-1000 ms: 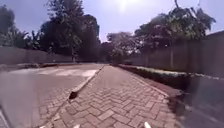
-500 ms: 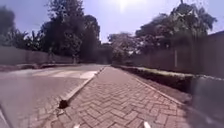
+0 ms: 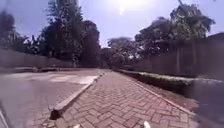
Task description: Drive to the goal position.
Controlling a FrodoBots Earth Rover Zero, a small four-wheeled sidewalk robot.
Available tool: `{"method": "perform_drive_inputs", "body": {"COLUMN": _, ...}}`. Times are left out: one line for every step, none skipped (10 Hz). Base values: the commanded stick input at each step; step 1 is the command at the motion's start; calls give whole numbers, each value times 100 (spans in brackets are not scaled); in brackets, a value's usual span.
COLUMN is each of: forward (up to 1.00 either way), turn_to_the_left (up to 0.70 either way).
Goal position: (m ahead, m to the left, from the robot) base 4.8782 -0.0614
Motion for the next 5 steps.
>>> {"method": "perform_drive_inputs", "body": {"forward": 85, "turn_to_the_left": 4}}
{"method": "perform_drive_inputs", "body": {"forward": 85, "turn_to_the_left": 1}}
{"method": "perform_drive_inputs", "body": {"forward": 85, "turn_to_the_left": 0}}
{"method": "perform_drive_inputs", "body": {"forward": 85, "turn_to_the_left": 0}}
{"method": "perform_drive_inputs", "body": {"forward": 85, "turn_to_the_left": 0}}
